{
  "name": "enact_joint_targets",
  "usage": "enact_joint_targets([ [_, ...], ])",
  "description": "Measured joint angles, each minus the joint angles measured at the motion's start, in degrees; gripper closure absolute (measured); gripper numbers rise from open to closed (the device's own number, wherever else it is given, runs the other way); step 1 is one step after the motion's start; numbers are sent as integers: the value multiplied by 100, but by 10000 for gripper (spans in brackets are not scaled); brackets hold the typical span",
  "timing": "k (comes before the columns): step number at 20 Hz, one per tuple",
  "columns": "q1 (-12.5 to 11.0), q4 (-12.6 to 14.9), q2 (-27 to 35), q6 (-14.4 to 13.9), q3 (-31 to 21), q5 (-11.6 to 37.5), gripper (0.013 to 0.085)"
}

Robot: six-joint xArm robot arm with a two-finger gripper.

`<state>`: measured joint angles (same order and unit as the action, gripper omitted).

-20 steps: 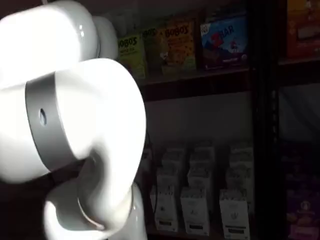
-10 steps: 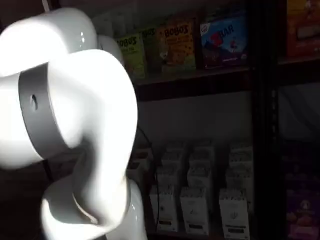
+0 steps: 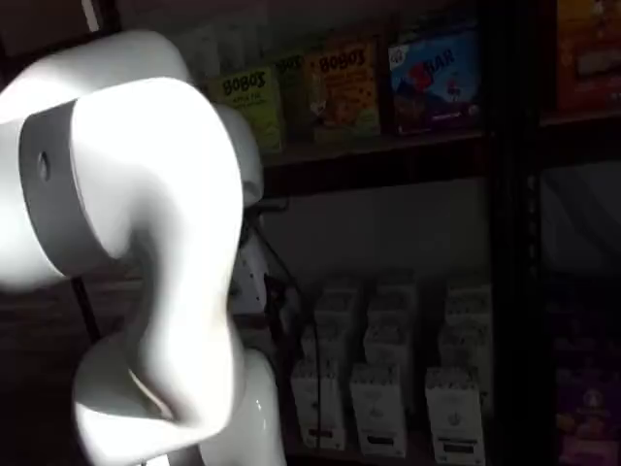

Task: Pick up the white box with a green strip in the middle, on the bottom shelf, the sixth box from the left

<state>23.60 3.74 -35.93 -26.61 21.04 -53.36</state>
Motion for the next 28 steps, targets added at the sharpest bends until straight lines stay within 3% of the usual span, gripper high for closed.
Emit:
enact_joint_targets([
  [13, -1052, -254, 1130, 1185, -648, 1839, 130],
  [19, -1358, -246, 1726, 1491, -731, 2445, 130],
  [23, -1607, -29, 2348, 1539, -679, 2954, 130],
  [28, -2048, 620, 3220, 1346, -523, 3799, 130],
])
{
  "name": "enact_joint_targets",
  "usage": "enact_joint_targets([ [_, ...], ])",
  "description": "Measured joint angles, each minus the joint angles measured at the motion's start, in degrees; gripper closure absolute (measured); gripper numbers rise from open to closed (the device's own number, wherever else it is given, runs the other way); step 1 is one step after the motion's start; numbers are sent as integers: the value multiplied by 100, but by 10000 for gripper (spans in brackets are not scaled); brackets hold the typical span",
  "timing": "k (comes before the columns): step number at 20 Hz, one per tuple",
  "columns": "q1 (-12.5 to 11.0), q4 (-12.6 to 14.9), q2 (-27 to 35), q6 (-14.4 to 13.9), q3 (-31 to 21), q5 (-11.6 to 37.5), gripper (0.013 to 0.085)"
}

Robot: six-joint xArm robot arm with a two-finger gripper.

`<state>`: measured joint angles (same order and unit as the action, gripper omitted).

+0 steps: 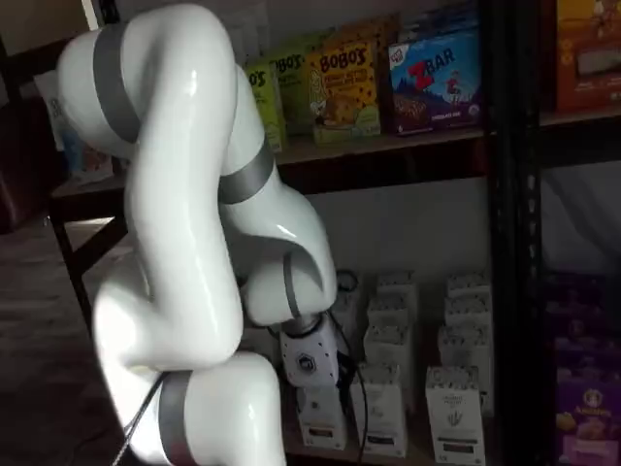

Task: Pick up the white box with a green strip in the middle, on the bottom shelf, the sixth box from the left

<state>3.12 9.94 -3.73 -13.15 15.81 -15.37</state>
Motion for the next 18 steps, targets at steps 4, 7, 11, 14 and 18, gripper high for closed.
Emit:
enact_joint_targets([
  [4, -319, 248, 560, 74, 176, 497, 130],
  [7, -462, 94, 882, 361, 325, 696, 130],
  [11, -471, -792, 1380, 1263, 603, 952, 130],
  [14, -385, -1567, 1783, 1953, 868, 1148, 130],
  [18, -315, -2289, 2177, 2601, 1161, 1329, 130],
])
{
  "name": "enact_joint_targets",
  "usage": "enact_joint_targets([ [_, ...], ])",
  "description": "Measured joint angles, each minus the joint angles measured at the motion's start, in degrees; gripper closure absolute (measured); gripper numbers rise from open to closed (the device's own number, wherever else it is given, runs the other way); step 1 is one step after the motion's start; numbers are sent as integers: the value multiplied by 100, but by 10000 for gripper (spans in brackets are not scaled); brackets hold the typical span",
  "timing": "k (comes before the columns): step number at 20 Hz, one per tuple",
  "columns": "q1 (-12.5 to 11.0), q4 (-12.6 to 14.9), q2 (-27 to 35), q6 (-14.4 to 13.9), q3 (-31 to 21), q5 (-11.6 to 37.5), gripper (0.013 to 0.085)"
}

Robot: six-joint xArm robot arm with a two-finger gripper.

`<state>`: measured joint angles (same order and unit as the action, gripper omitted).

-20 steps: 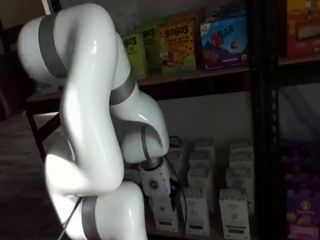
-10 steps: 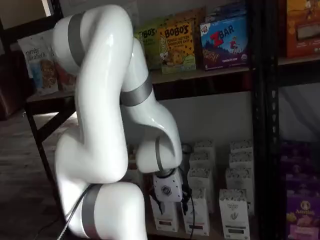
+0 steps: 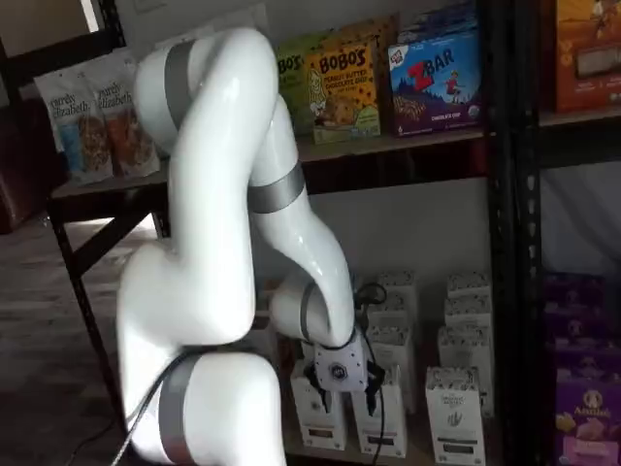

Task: Pick up the white box with a green strip in the middle, on the bottom shelf, the sixth box from the left

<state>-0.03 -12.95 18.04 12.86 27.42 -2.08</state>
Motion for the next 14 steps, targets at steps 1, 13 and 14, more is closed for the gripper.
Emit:
enact_joint_targets([
  [1, -150, 591, 79, -458, 67, 7, 130],
  [13, -1015, 2683, 839, -1671, 819, -164, 130],
  [14, -1065, 2762, 889, -1701, 863, -150, 130],
])
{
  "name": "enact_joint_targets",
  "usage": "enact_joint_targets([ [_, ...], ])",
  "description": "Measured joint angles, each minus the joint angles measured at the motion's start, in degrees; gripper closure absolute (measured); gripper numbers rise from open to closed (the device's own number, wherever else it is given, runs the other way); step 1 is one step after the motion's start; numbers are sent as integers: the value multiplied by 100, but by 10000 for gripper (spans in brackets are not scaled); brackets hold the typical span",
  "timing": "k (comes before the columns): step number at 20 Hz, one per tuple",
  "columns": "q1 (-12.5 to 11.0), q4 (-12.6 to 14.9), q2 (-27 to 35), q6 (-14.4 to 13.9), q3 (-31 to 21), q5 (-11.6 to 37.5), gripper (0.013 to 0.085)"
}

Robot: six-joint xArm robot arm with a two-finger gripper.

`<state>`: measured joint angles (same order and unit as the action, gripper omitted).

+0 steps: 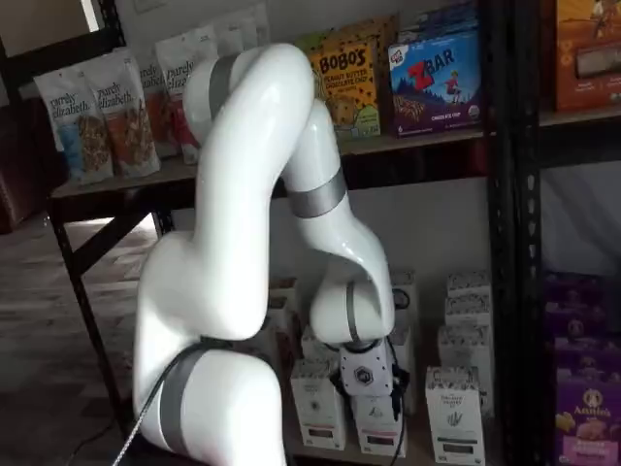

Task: Pick up the white box with a green strip in the middle, on the bottom shelf, the sixth box from the left

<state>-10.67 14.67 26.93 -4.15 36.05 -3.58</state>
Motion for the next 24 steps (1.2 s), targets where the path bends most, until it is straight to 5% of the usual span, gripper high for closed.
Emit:
enact_joint_targets([
  [10, -462, 54, 522, 410, 570, -23, 130],
  [15, -456, -859, 732, 1321, 916, -95, 130],
  [24, -582, -318, 1051, 909, 1572, -465, 130],
])
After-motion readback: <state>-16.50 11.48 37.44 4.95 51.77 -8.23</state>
